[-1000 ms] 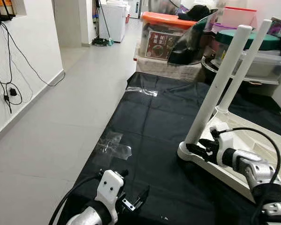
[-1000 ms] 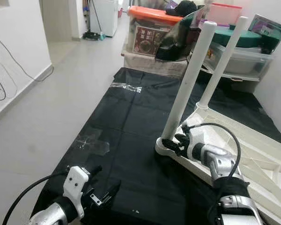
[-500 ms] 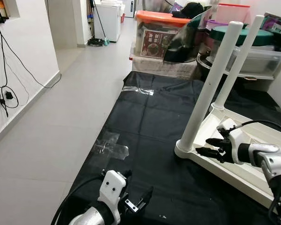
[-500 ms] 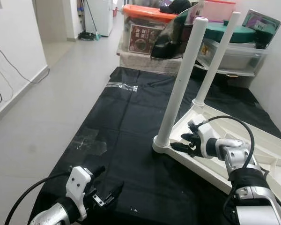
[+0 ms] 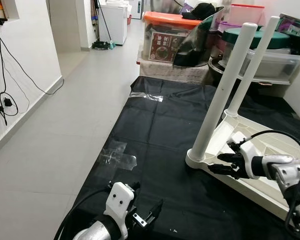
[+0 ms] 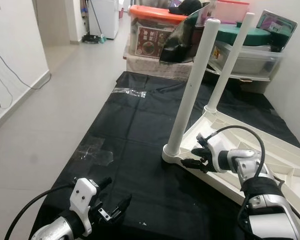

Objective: Building children table

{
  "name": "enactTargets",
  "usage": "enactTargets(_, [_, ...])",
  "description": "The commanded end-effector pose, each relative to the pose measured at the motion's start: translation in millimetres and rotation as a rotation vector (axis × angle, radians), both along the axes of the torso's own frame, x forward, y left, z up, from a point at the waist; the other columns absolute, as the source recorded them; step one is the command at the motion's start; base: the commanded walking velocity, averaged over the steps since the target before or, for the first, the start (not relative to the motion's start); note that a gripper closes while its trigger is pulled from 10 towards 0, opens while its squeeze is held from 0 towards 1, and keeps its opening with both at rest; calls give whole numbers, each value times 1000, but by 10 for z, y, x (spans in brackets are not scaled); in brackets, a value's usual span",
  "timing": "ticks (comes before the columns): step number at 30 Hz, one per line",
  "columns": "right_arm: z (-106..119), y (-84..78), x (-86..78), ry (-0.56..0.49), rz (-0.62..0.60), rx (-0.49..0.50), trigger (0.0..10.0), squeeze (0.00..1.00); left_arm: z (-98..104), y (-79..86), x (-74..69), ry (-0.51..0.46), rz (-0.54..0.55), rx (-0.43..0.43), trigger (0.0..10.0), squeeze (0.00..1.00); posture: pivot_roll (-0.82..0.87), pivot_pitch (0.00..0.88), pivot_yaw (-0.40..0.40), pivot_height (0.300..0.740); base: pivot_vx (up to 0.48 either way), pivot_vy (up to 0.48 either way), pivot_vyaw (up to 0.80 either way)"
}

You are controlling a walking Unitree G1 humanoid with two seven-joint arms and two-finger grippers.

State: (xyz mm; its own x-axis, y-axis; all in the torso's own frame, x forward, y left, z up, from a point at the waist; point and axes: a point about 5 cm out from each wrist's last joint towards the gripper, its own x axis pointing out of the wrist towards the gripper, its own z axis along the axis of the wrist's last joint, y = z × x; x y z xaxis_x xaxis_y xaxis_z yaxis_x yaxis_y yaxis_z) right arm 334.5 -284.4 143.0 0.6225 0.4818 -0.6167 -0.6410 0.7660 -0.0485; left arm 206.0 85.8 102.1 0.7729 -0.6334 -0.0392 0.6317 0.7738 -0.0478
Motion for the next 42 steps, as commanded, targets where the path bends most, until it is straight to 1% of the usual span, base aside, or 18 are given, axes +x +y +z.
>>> enactTargets(1, [-7,19,21,2,10,-30,10000,0,-14,-13,-11,16,-7,0,10000,0,164,0,-101,740,0,0,0])
enactTargets(5, [-33,80,40,8,31,-30,10000,0,-9,7,-9,16,-7,0,10000,0,188,0,-89,740,0,0,0])
enactTargets(7, [-74,142,54,16,45,-22,10000,0,-6,15,-14,15,-8,6,10000,0,205,0,-99,740,0,0,0])
enactTargets(10, [-108,185,66,25,58,-31,10000,0,-1,17,-19,14,-3,8,10000,0,203,0,-98,740,0,0,0])
enactTargets(12, [-111,187,68,27,62,-40,10000,0,3,11,-20,14,-2,7,10000,0,203,0,-106,740,0,0,0])
enactTargets(18, [-69,284,126,27,102,-41,10000,0,14,-10,-24,13,3,-1,10000,0,198,0,-108,740,0,0,0])
enactTargets(20, [-69,284,126,27,102,-41,10000,0,14,-10,-24,13,3,-1,10000,0,198,0,-108,740,0,0,0])
enactTargets(22, [-64,312,134,37,122,-41,10000,0,15,-18,-25,14,2,-3,10000,0,190,0,-109,740,0,0,0])
enactTargets(24, [-96,345,132,77,152,-77,10000,0,20,-42,-24,13,0,-6,10000,0,170,0,-123,740,0,0,0])
enactTargets(25, [-96,345,132,77,152,-77,10000,0,20,-42,-24,13,0,-6,10000,0,170,0,-123,740,0,0,0])
enactTargets(26, [-121,339,139,89,140,-114,10000,0,25,-46,-24,11,3,-9,10000,0,158,0,-123,740,0,0,0])
enactTargets(29, [-126,337,151,90,121,-121,10000,0,26,-45,-26,10,6,-12,10000,0,151,0,-115,740,0,0,0])
enactTargets(32, [-89,331,176,70,103,-100,10000,0,26,-36,-32,11,5,-11,10000,0,152,0,-113,740,0,0,0])
enactTargets(34, [-24,335,194,37,114,-51,10000,0,22,-25,-36,15,-1,-8,10000,0,151,0,-106,740,0,0,0])
enactTargets(36, [35,305,196,22,121,-29,10000,0,18,-18,-34,17,-2,-6,10000,0,150,0,-102,740,0,0,0])
enactTargets(41, [94,180,181,16,92,-49,10000,0,21,-4,-27,17,-2,-1,10000,0,163,0,-97,740,0,0,0])
enactTargets(42, [100,160,175,16,88,-49,10000,0,20,7,-24,18,-2,-1,10000,0,179,0,-84,740,0,0,0])
